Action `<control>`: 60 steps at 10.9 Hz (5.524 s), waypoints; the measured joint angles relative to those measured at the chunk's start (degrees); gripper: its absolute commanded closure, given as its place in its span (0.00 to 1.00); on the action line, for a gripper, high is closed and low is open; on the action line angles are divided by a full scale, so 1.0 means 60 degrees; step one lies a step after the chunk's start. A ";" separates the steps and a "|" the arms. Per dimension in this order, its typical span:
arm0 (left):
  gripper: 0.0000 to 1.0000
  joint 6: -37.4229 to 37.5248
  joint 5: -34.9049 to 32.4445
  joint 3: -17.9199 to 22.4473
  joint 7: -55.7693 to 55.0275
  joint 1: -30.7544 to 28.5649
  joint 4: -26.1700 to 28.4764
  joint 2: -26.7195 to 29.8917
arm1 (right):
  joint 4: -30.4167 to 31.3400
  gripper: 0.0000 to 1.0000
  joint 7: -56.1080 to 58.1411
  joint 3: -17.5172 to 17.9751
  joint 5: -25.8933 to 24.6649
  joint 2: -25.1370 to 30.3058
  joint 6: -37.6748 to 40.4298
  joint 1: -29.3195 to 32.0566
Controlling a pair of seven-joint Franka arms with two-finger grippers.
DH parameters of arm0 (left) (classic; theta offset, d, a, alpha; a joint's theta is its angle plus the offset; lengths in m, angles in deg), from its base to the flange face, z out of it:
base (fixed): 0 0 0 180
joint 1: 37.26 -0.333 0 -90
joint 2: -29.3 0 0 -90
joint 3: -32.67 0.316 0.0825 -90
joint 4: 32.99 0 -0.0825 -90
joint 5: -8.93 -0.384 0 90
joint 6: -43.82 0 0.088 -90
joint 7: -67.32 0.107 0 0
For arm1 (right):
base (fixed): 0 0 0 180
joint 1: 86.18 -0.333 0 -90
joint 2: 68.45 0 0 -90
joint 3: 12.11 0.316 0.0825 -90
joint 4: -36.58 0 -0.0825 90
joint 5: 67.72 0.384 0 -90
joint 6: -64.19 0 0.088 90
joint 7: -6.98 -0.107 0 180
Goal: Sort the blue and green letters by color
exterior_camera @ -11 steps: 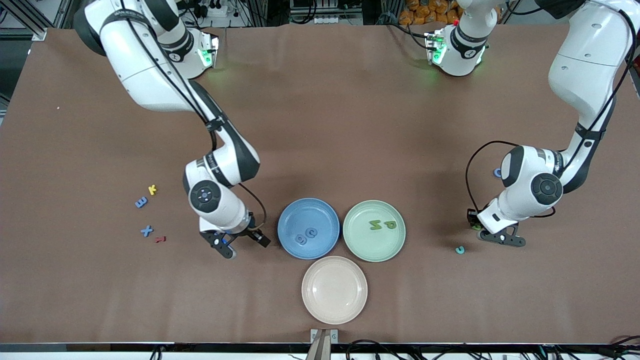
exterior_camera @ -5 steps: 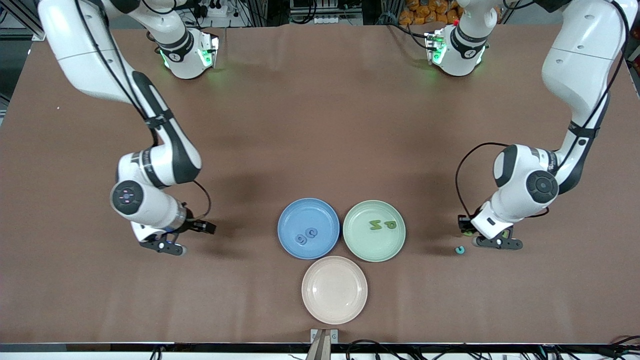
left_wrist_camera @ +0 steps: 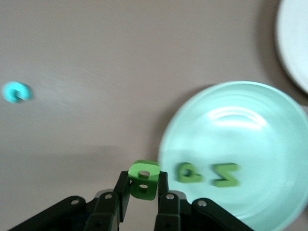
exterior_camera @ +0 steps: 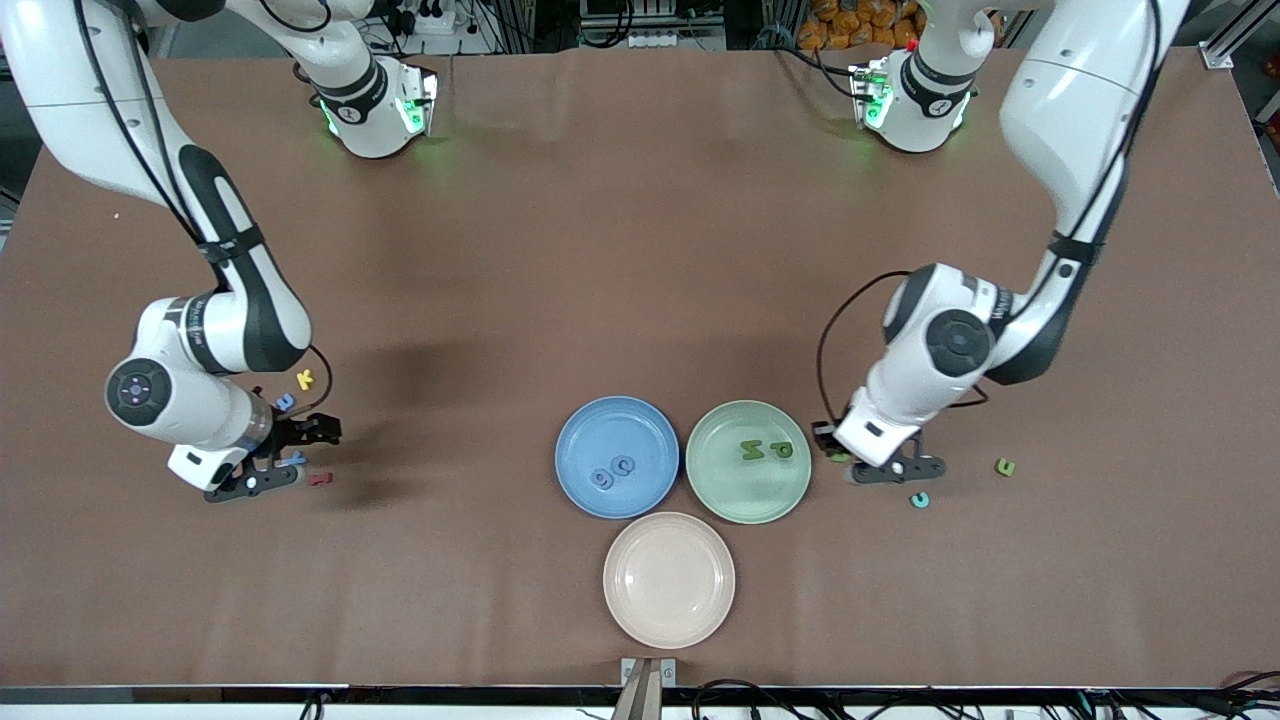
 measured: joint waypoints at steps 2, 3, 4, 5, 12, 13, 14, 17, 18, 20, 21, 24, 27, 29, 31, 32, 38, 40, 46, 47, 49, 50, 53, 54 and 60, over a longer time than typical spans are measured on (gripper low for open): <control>0.91 0.0049 0.0003 0.0211 -0.1337 0.0963 -0.0317 -0.0193 | 0.0542 0.00 0.1584 -0.0015 -0.0182 -0.0001 -0.1124 0.0387; 0.13 0.0057 0.0003 0.0442 -0.1828 0.1466 -0.0519 -0.0385 | 0.0779 0.00 0.2248 -0.0025 -0.0328 -0.0015 -0.1560 0.0556; 0.00 0.0057 0.0003 0.0644 -0.2096 0.1821 -0.0674 -0.0561 | 0.0895 0.00 0.2836 -0.0028 -0.0396 -0.0054 -0.1879 0.0691; 0.00 0.0057 0.0003 0.0787 -0.2123 0.2004 -0.0780 -0.0685 | 0.0938 0.00 0.3218 -0.0030 -0.0430 -0.0092 -0.2097 0.0766; 0.00 0.0844 -0.0234 0.0943 0.0745 0.0740 -0.0916 -0.0560 | 0.0833 0.00 0.4660 -0.0025 -0.0488 -0.0611 -0.2847 0.0835; 0.00 0.0917 -0.0238 0.0793 0.1478 0.0235 -0.0857 -0.0488 | 0.0760 0.00 0.4669 -0.0007 -0.0488 -0.0670 -0.2852 0.0830; 0.00 0.0939 -0.0261 0.0597 0.2224 -0.0321 -0.0770 -0.0452 | 0.0706 0.00 0.4670 0.0006 -0.0488 -0.0701 -0.2852 0.0829; 0.00 0.0945 -0.1110 0.0197 0.4545 -0.1749 -0.0485 -0.0450 | 0.0680 0.04 0.4670 0.0012 -0.0488 -0.0749 -0.2853 0.0830; 0.00 0.0945 -0.1228 0.0095 0.5442 -0.2200 -0.0416 -0.0450 | 0.0674 0.46 0.4670 0.0012 -0.0488 -0.0768 -0.2853 0.0830; 0.00 0.0931 -0.1260 0.0026 0.7221 -0.2935 -0.0321 -0.0458 | 0.0665 1.00 0.4670 0.0007 -0.0488 -0.0806 -0.2853 0.0834; 0.00 0.0821 -0.1262 0.0015 0.7913 -0.3252 -0.0236 -0.0479 | 0.0665 1.00 0.4670 0.0005 -0.0488 -0.0818 -0.2874 0.0843; 0.00 -0.0434 -0.1263 0.0005 0.8984 -0.3958 0.0378 -0.0675 | 0.0627 1.00 0.4711 0.0024 -0.0486 -0.0811 -0.2894 0.0849; 0.05 -0.1013 -0.1282 0.0002 0.9034 -0.4048 0.0568 -0.0985 | 0.0573 1.00 0.4740 0.0022 -0.0486 -0.0804 -0.2894 0.0864; 0.47 -0.1188 -0.1355 0.0003 0.9042 -0.4133 0.0579 -0.1127 | 0.0540 1.00 0.4740 0.0034 -0.0486 -0.0799 -0.2894 0.0864; 0.83 -0.1207 -0.1372 -0.0017 0.9043 -0.4241 0.0577 -0.1146 | 0.0532 1.00 0.4621 0.0144 -0.0395 -0.0800 -0.2894 0.0861; 0.95 -0.1212 -0.1373 -0.0044 0.9043 -0.4273 0.0563 -0.1124 | 0.0504 1.00 0.4351 0.0304 -0.0359 -0.0800 -0.2893 0.0858; 1.00 -0.1225 -0.1386 -0.0074 0.8907 -0.4265 0.0531 -0.1046 | 0.0001 1.00 0.1248 0.1608 -0.0294 -0.0588 -0.1763 0.0833; 1.00 -0.1070 -0.1385 -0.0147 0.7930 -0.3857 0.0447 -0.0999 | -0.0079 1.00 -0.0597 0.2216 -0.0292 -0.0552 -0.1710 0.0663; 1.00 0.0680 -0.0816 -0.0179 0.2840 -0.0906 -0.0540 -0.0520 | -0.0492 1.00 -0.7516 0.2295 -0.0310 -0.0666 -0.1700 -0.1713; 1.00 0.0821 -0.0619 -0.0061 0.1982 -0.0351 -0.0727 -0.0521 | -0.0750 1.00 -0.9065 0.2294 -0.0298 -0.0813 -0.1700 -0.2054; 1.00 0.0906 -0.0353 0.0369 0.0456 0.0819 -0.1033 -0.0567 | -0.1603 1.00 -1.2200 0.2274 -0.0301 -0.1432 -0.1739 -0.2900; 1.00 0.0908 -0.0132 0.0655 -0.0051 0.1364 -0.1167 -0.0630 | -0.2098 0.98 -1.3573 0.2238 -0.0303 -0.1768 -0.1753 -0.3308; 0.00 0.0910 0.0384 0.1396 -0.0779 0.2395 -0.1499 -0.0905 | -0.2882 0.00 -1.6095 0.2187 -0.0300 -0.2188 -0.1756 -0.3823; 0.00 0.0910 0.0384 0.1476 -0.0792 0.2446 -0.1580 -0.0973 | -0.2933 0.00 -1.6313 0.2137 -0.0304 -0.2188 -0.1744 -0.3814; 0.00 0.0919 0.0379 0.1672 0.1315 0.1438 -0.1770 -0.0961 | -0.2371 0.00 -1.4114 0.1577 -0.1415 -0.2176 -0.1301 -0.3204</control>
